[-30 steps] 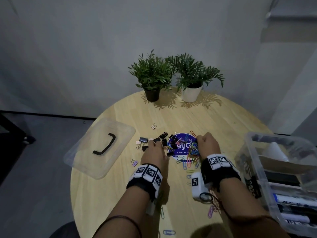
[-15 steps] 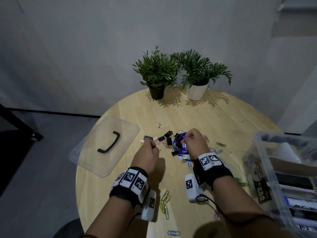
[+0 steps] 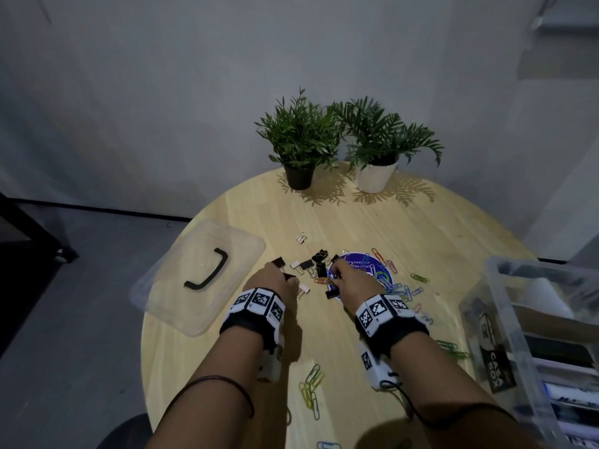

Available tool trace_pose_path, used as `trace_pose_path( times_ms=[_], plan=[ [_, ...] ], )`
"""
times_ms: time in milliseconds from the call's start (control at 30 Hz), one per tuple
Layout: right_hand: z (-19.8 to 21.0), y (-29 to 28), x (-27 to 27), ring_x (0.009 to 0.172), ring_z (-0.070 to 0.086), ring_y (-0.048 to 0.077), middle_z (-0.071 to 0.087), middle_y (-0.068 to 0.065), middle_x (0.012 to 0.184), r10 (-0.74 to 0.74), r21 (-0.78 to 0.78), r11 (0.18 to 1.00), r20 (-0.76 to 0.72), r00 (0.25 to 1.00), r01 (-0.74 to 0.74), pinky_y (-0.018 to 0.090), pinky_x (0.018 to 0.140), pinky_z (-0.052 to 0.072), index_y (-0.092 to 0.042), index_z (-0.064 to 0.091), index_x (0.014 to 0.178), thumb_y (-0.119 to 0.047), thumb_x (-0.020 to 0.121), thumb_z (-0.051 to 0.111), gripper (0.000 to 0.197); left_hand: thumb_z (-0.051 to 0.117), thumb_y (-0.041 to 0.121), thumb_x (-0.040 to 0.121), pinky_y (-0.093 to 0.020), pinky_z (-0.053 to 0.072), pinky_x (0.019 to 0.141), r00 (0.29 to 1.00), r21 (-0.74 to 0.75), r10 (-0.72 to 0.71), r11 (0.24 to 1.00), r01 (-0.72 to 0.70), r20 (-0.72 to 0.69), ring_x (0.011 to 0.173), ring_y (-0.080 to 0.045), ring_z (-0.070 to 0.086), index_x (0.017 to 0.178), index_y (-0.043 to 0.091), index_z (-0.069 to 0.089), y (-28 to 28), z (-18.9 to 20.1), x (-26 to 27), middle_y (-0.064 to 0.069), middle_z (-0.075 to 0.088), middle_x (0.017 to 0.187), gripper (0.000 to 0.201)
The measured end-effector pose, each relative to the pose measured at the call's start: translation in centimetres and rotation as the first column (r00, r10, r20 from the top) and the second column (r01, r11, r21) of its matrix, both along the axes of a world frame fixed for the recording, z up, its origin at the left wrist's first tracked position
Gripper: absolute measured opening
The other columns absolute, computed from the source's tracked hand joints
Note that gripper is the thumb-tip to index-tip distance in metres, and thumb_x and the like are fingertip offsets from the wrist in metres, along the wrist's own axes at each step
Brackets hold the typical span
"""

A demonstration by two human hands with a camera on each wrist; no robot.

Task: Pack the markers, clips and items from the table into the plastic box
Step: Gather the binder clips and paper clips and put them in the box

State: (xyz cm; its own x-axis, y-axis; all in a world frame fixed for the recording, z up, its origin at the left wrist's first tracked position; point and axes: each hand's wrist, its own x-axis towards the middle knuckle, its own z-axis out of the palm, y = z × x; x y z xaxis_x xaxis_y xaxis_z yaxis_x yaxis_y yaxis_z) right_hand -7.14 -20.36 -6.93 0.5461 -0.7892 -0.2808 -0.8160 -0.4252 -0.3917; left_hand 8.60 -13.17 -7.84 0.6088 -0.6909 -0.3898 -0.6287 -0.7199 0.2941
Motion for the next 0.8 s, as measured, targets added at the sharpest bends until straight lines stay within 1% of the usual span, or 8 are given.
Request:
trace_pose_path(
  times_ms=[167, 300, 367, 467, 533, 633, 733, 800],
  plan=[
    [0.9, 0.9, -0.1, 0.083, 0.06, 0.029, 0.059, 0.009, 0.087, 0.034, -0.089, 0.995, -0.079, 0.996, -0.041, 0.037, 0.069, 0.048, -0.015, 0.041, 0.117, -0.004, 0.09, 0.038, 0.029, 0.042, 0.025, 0.097, -0.034, 0.045, 0.088, 0.994, 0.064, -0.106, 0.992, 0.105, 0.007, 0.113, -0.029, 0.057, 0.125, 0.006, 0.047, 0.1, 0.7, -1.3, -0.015, 0.058, 0.126, 0.034],
    [3.6, 1.9, -2.0, 0.072, 0.057, 0.027, 0.055, 0.005, 0.074, -0.096, -0.028, 0.995, 0.107, 0.99, 0.1, 0.033, 0.058, 0.038, -0.016, 0.043, 0.101, -0.001, 0.09, 0.035, 0.02, 0.04, 0.029, 0.098, -0.035, 0.046, 0.084, 0.988, -0.085, -0.149, 0.985, 0.152, 0.039, 0.106, -0.031, 0.06, 0.118, 0.006, 0.05, 1.9, 2.6, -2.6, -0.012, 0.063, 0.114, 0.031],
    [6.7, 2.6, -4.1, 0.068, 0.055, 0.026, 0.055, 0.005, 0.071, -0.196, -0.05, 0.975, 0.249, 0.949, 0.214, 0.032, 0.055, 0.036, -0.016, 0.045, 0.098, -0.001, 0.091, 0.034, 0.02, 0.042, 0.031, 0.099, -0.035, 0.046, 0.081, 0.985, -0.193, -0.167, 0.968, 0.158, -0.036, 0.1, -0.029, 0.061, 0.114, 0.008, 0.05, 3.1, 3.8, -3.7, -0.01, 0.061, 0.102, 0.028],
    [12.1, 2.9, -8.8, 0.081, 0.06, 0.03, 0.064, 0.012, 0.086, -0.315, -0.124, 0.904, 0.451, 0.835, 0.408, 0.034, 0.068, 0.045, -0.014, 0.049, 0.096, -0.003, 0.092, 0.036, 0.017, 0.043, 0.033, 0.099, -0.026, 0.04, 0.069, 0.961, -0.268, -0.23, 0.946, 0.184, -0.156, 0.083, -0.016, 0.054, 0.101, 0.016, 0.049, 4.8, 5.2, -6.1, 0.003, 0.054, 0.088, 0.018],
    [14.7, 1.9, -12.4, 0.095, 0.061, 0.036, 0.066, 0.021, 0.097, -0.411, -0.166, 0.825, 0.479, 0.775, 0.54, 0.038, 0.081, 0.047, -0.011, 0.052, 0.096, -0.002, 0.091, 0.038, 0.017, 0.046, 0.034, 0.098, -0.023, 0.039, 0.063, 0.945, -0.296, -0.289, 0.926, 0.236, -0.15, 0.075, -0.01, 0.051, 0.095, 0.019, 0.05, 5.4, 5.5, -7.8, 0.005, 0.054, 0.084, 0.016],
    [16.5, -0.7, -16.4, 0.107, 0.057, 0.037, 0.061, 0.024, 0.108, -0.606, -0.158, 0.758, 0.189, 0.772, 0.633, 0.035, 0.082, 0.042, 0.001, 0.056, 0.104, -0.006, 0.092, 0.047, 0.017, 0.05, 0.035, 0.095, -0.031, 0.049, 0.075, 0.926, -0.32, -0.36, 0.895, 0.31, -0.112, 0.083, -0.015, 0.056, 0.098, 0.016, 0.053, 5.5, 5.5, -9.9, -0.001, 0.059, 0.093, 0.02],
    [16.1, -2.9, -18.0, 0.086, 0.053, 0.029, 0.05, 0.011, 0.077, -0.583, -0.076, 0.813, -0.097, 0.807, 0.578, 0.029, 0.07, 0.037, -0.001, 0.051, 0.072, -0.016, 0.095, 0.052, 0.028, 0.05, 0.032, 0.096, -0.034, 0.05, 0.082, 0.91, -0.335, -0.402, 0.875, 0.349, -0.102, 0.09, -0.019, 0.057, 0.102, 0.013, 0.054, 5.6, 6.0, -11.6, -0.004, 0.059, 0.099, 0.02],
    [15.1, -3.2, -18.6, 0.074, 0.046, 0.02, 0.051, 0.008, 0.077, -0.519, -0.076, 0.854, -0.15, 0.841, 0.514, 0.025, 0.062, 0.036, -0.011, 0.043, 0.061, -0.016, 0.097, 0.048, 0.036, 0.05, 0.029, 0.096, -0.031, 0.047, 0.078, 0.9, -0.352, -0.426, 0.859, 0.371, -0.09, 0.087, -0.018, 0.055, 0.1, 0.012, 0.052, 5.7, 6.5, -12.2, -0.003, 0.058, 0.097, 0.018]
  ],
)
